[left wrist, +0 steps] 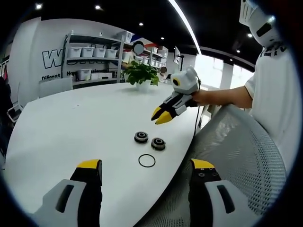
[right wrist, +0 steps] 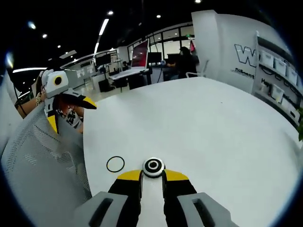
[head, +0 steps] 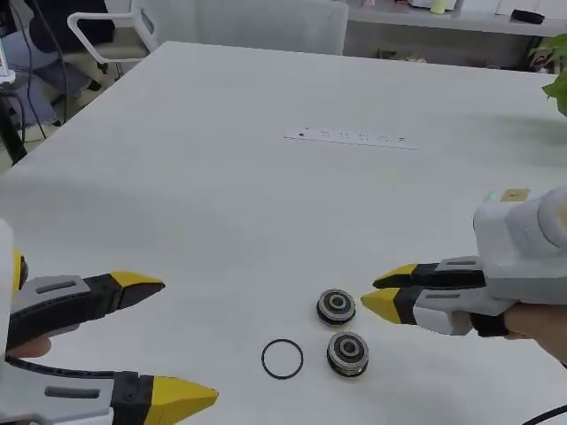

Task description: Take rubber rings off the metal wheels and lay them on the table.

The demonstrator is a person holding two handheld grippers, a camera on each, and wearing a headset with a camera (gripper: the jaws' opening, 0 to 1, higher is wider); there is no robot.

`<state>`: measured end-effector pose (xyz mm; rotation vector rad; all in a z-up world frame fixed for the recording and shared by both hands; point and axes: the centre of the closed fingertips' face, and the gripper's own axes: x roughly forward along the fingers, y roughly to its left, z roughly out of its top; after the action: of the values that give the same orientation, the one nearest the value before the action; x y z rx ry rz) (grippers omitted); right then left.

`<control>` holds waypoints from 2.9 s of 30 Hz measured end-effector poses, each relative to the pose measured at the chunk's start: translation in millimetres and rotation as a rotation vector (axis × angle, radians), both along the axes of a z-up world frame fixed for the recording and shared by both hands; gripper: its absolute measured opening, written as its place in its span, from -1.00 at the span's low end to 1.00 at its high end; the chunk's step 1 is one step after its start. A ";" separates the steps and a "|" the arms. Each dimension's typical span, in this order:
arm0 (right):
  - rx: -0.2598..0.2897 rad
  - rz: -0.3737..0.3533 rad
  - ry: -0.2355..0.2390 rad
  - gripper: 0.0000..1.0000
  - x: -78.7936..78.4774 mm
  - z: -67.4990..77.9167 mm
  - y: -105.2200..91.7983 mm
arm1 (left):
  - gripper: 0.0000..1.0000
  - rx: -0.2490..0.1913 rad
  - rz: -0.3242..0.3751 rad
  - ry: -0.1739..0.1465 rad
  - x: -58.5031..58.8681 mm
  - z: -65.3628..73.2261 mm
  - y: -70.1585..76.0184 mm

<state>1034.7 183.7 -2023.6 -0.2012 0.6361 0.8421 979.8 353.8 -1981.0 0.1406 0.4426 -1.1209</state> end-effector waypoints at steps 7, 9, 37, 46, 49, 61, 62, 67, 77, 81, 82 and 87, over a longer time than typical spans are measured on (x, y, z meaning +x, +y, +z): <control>-0.033 -0.006 0.071 -0.74 -5.1 -16.7 -12.3 | 0.52 -0.003 -0.027 -0.015 -2.0 2.6 -1.9; -0.060 0.014 0.086 -0.72 -8.7 -24.5 -13.3 | 0.60 0.005 -0.052 -0.039 -3.4 5.1 -4.9; -0.164 0.245 0.162 -0.64 -44.8 -54.1 10.1 | 0.53 0.069 -0.442 -0.239 -5.8 60.2 -101.1; -0.164 0.237 0.160 -0.65 -42.9 -55.6 9.5 | 0.33 0.081 -0.452 -0.229 8.6 16.5 -134.6; -0.161 0.238 0.158 -0.65 -42.8 -55.5 10.6 | 0.25 0.088 -0.442 -0.195 13.9 0.9 -140.7; -0.165 0.251 0.159 -0.66 -44.3 -57.1 13.9 | -0.08 0.105 -0.399 -0.124 24.4 -36.1 -158.1; -0.169 0.253 0.157 -0.66 -44.2 -57.7 14.0 | -0.12 0.102 -0.387 -0.125 22.2 -44.7 -157.8; -0.164 0.258 0.159 -0.66 -43.9 -58.5 16.6 | -0.43 0.158 -0.412 -0.127 15.8 -65.0 -154.4; -0.164 0.256 0.159 -0.66 -42.8 -59.0 17.0 | -0.53 0.187 -0.426 -0.112 12.3 -78.0 -155.6; -0.165 0.252 0.155 -0.68 -41.8 -58.6 16.2 | -0.54 0.160 -0.408 -0.079 14.1 -75.8 -155.2; -0.165 0.251 0.156 -0.68 -41.5 -58.5 15.8 | -0.54 0.153 -0.401 -0.067 14.9 -75.6 -155.0; -0.166 0.251 0.156 -0.68 -41.5 -58.7 15.5 | -0.72 0.139 -0.374 -0.046 18.3 -77.0 -152.6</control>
<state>993.2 199.1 -2082.3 -0.3736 0.8394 1.0537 998.2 201.2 -2058.0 0.3822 0.4648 -1.4502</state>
